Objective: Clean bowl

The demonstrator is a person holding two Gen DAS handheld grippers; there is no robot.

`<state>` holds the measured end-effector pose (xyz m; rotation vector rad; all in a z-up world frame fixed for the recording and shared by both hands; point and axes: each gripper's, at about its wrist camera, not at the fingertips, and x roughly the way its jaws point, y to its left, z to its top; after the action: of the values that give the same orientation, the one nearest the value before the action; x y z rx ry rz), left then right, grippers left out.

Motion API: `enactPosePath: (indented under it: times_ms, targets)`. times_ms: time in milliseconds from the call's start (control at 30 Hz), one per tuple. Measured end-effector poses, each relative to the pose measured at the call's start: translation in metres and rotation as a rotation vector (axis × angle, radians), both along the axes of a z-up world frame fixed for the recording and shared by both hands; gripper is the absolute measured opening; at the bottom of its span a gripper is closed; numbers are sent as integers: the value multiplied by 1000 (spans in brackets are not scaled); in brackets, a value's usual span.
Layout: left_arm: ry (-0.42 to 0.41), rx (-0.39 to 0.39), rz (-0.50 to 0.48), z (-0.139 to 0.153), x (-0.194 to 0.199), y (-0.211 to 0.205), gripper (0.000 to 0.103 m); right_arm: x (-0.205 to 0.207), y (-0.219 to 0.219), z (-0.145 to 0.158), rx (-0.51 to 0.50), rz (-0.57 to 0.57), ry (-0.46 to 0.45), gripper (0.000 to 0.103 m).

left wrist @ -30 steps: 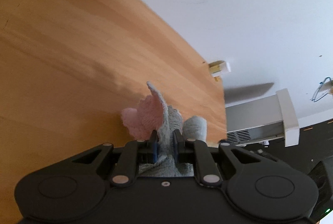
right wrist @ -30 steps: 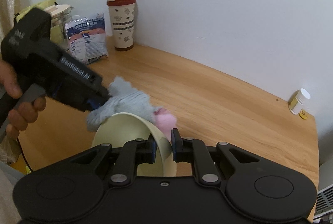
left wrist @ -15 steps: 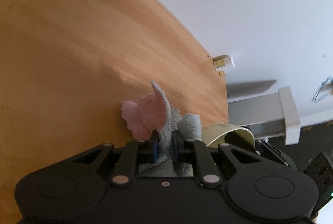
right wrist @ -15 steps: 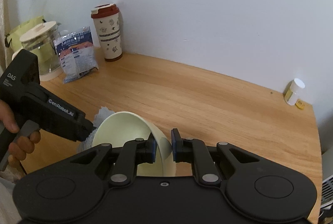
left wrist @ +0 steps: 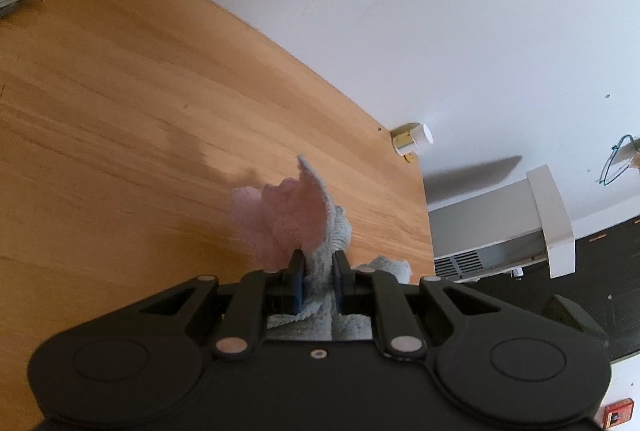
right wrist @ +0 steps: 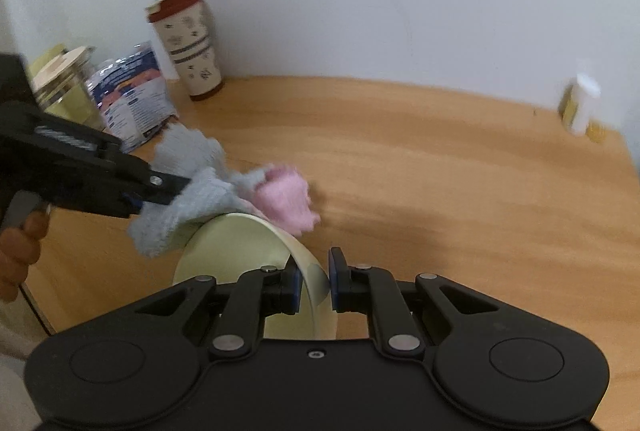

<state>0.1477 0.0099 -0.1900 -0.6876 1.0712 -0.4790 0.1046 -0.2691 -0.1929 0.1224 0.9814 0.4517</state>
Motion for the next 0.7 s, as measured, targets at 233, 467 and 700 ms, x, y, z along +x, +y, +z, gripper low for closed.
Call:
enactPosePath:
  times_ms: [233, 467, 700]
  targets:
    - [-46, 37, 66, 12, -4, 5, 13, 7, -12, -17, 98, -84, 80, 15]
    - [-21, 79, 123, 14, -4, 10, 13, 20, -20, -28, 158, -150, 145, 15]
    - [-27, 127, 148, 17, -7, 10, 13, 27, -36, -40, 218, -233, 232, 12]
